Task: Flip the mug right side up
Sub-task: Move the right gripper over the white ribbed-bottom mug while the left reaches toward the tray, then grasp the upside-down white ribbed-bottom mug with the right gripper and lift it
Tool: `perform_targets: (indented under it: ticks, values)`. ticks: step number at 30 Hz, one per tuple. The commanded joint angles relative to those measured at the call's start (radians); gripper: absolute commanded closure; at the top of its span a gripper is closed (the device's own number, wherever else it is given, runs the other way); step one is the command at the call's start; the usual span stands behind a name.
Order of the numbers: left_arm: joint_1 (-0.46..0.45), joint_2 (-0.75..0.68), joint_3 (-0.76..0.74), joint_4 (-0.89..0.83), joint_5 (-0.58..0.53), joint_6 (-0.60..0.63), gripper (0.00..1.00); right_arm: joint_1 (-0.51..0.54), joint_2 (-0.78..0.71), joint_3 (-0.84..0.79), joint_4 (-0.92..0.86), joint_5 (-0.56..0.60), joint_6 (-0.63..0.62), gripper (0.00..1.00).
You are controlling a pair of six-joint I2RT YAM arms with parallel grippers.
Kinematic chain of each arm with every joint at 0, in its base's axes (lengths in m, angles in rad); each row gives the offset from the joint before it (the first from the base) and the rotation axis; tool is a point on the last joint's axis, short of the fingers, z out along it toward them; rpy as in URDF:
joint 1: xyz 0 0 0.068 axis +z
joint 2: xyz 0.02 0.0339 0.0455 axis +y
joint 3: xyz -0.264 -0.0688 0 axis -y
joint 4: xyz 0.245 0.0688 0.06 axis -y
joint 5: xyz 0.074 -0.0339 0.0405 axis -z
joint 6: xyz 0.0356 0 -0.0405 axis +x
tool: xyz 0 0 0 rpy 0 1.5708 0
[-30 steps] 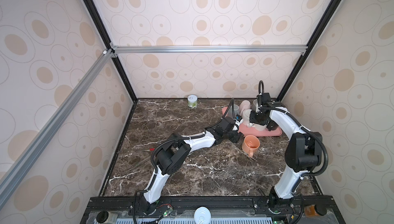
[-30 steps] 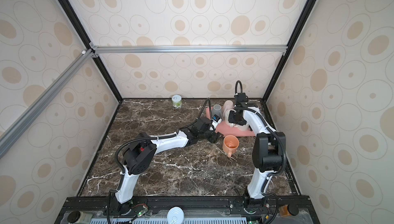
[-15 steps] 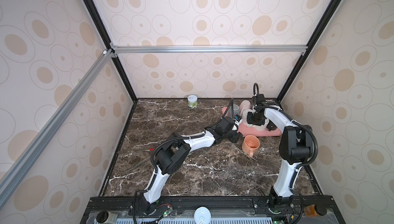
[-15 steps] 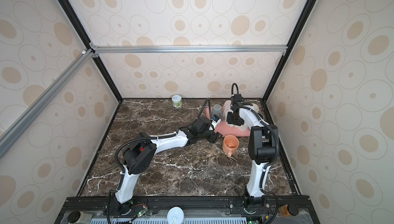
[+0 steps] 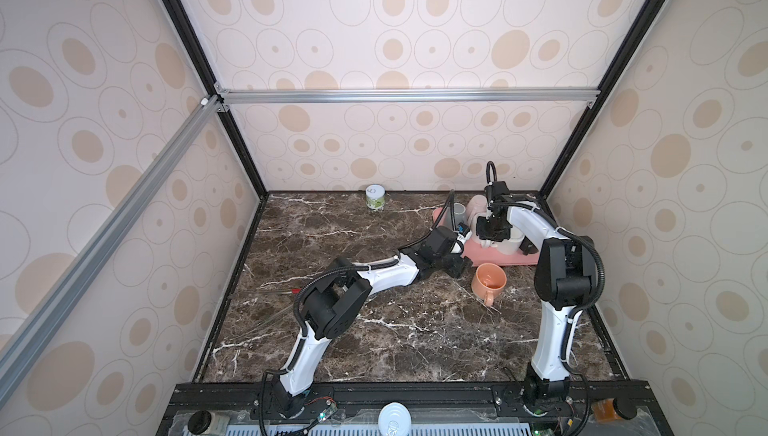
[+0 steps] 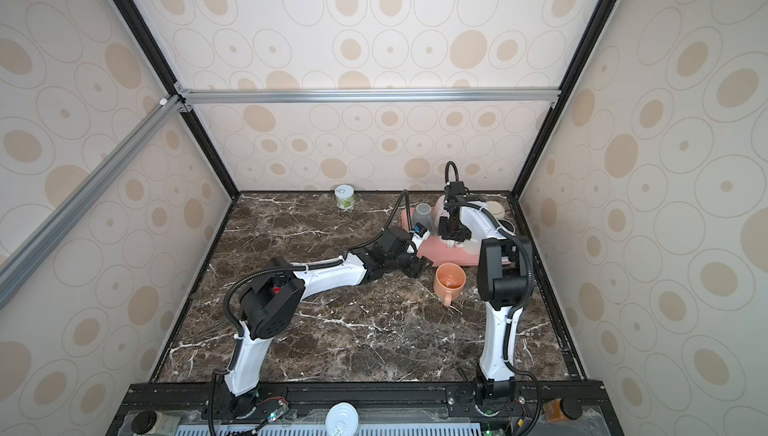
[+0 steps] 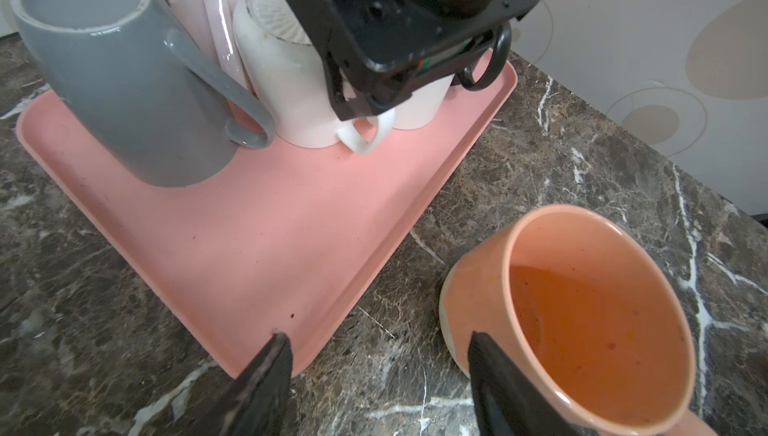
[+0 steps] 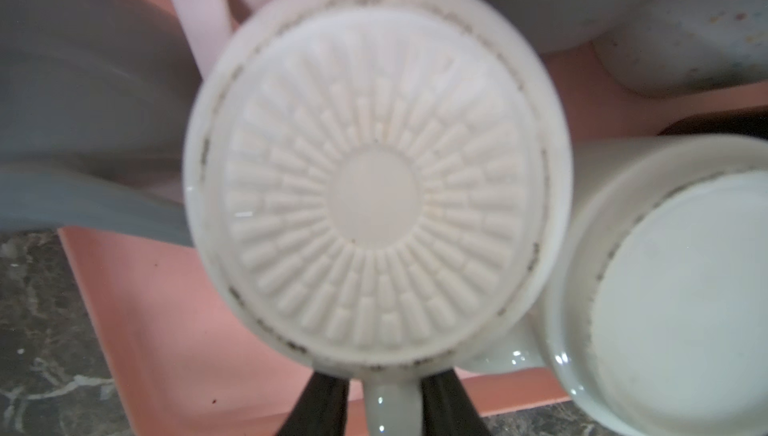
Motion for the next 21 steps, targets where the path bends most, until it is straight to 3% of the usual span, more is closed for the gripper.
perform_targets:
  ticks: [1,10,21]
  values:
    - [0.009,0.009,0.008,-0.023,-0.016,0.031,0.32,0.02,0.007,0.027,-0.016,0.029,-0.012,0.74]
    - [0.012,0.003,0.001,-0.034,-0.02,0.033,0.31,0.049,-0.022,-0.002,-0.026,0.043,-0.008,0.85]
    - [0.016,-0.045,-0.051,-0.038,-0.026,0.032,0.31,0.133,-0.172,-0.19,0.0,0.097,0.101,0.87]
